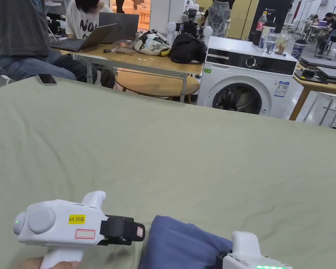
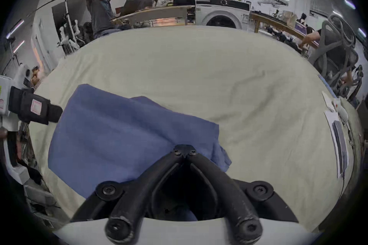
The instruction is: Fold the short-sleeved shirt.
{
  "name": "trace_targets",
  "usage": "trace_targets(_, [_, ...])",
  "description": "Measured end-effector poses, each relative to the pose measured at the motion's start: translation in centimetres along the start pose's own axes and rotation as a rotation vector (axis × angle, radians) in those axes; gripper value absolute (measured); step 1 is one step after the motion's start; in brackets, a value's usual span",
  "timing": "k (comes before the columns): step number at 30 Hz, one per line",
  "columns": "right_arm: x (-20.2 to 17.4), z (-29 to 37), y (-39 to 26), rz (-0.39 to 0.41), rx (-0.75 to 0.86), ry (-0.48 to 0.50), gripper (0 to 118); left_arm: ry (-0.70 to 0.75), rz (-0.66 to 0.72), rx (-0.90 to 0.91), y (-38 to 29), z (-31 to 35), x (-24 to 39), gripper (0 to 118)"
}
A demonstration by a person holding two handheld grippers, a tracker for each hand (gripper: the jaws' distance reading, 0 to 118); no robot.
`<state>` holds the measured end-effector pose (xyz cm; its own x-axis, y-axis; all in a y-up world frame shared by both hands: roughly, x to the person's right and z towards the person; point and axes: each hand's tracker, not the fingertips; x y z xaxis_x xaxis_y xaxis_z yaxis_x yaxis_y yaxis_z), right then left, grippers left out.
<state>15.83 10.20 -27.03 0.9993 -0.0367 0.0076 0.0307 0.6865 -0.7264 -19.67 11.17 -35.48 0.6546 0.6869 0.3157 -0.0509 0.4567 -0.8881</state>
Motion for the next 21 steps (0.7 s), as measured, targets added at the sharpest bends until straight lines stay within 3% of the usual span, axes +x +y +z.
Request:
trace_targets(10, [0.3,0.1,0.1,-0.011,0.001,0.013,0,-0.340,0.146,-0.136,0.9,-5.8,-3.5,78])
trace_targets(15, [0.4,0.1,-0.1,-0.022,0.006,0.017,0,-0.329,0.171,-0.257,0.9,-9.0,-2.9,78])
trace_targets(16, [0.4,0.2,-0.1,-0.026,0.007,0.020,0,-0.384,0.211,-0.179,0.8,-9.0,-2.5,75])
trace_targets(17, [0.5,0.2,-0.1,-0.031,0.008,0.022,0,-0.364,0.212,-0.170,0.8,-9.0,-2.4,59])
trace_targets(18, [0.6,0.2,-0.2,-0.037,0.010,0.025,0,-0.348,0.212,-0.157,0.7,-9.0,-2.3,35])
trace_targets(21, [0.5,0.2,-0.3,-0.047,0.016,0.028,0,-0.213,0.173,-0.143,-0.5,-9.2,-1.4,28])
